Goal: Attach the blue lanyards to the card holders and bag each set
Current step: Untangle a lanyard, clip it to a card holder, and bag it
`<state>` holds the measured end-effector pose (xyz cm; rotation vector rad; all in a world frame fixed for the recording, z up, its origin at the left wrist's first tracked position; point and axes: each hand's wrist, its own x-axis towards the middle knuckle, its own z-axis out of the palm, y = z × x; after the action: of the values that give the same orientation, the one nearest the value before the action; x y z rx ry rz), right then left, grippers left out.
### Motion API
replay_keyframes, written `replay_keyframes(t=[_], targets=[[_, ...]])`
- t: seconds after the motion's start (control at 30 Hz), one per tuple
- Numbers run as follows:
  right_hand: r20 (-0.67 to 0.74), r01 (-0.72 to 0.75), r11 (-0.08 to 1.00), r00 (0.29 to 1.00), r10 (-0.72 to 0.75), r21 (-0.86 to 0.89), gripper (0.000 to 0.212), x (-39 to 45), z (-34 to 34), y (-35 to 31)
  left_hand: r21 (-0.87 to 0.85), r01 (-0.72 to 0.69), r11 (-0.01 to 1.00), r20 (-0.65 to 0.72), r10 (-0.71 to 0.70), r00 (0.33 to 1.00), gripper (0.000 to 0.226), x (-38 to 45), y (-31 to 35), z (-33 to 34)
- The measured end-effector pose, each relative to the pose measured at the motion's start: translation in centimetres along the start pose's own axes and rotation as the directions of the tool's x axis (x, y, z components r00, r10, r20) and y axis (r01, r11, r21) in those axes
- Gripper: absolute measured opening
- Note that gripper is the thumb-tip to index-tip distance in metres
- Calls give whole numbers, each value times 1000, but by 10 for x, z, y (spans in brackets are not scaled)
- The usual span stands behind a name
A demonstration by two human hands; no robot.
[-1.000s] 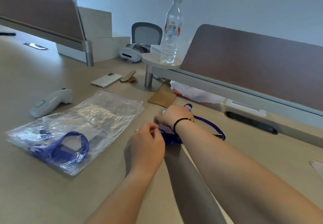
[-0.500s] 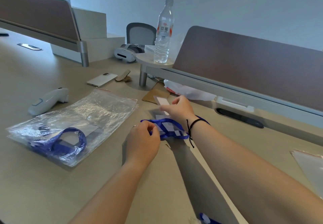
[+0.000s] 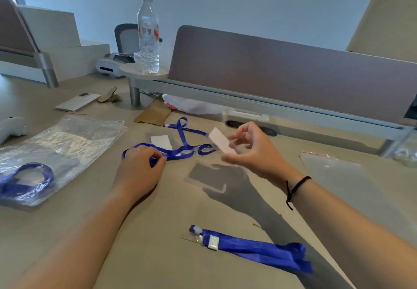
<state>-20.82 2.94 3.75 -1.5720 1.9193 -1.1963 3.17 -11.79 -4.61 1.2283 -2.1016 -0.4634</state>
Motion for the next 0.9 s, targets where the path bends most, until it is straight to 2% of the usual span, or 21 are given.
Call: replay_keyframes(t=[0.07,0.13,0.2,0.3,0.37,0.43,0.67,0.8,0.9], targets=[[163,-11,984,986,41,-179,56,-30,-6,20,-39,-55,998,6,55,998,11,-9,13,0],[249,-36,963,963,105,-267,57,-54,-7,35,-97,-92,991,98,102,990,18,-21,30,1],[273,-88,965,949,157,-249,51,-71,-7,45,-122,-170,978,284,199,938,27,-34,52,6],[273,-64,968,953,131,-242,29,-82,-7,48,-104,-290,951,524,301,797,32,-49,85,19],[303,-26,963,947,110,-269,19,-85,-7,48,-18,-375,927,587,313,747,31,-56,99,25],[310,-7,957,945,101,-290,17,-90,-9,51,27,-419,907,584,326,743,30,-60,107,27],[204,-13,938,975,90,-347,32,-120,-32,65,120,-439,891,668,254,699,29,-60,126,19],[3,-75,938,997,81,-338,21,-124,-75,75,111,-416,902,650,251,718,34,-57,148,27],[-123,-216,873,976,180,-437,26,-125,-119,100,89,-444,892,636,292,714,39,-58,177,46]])
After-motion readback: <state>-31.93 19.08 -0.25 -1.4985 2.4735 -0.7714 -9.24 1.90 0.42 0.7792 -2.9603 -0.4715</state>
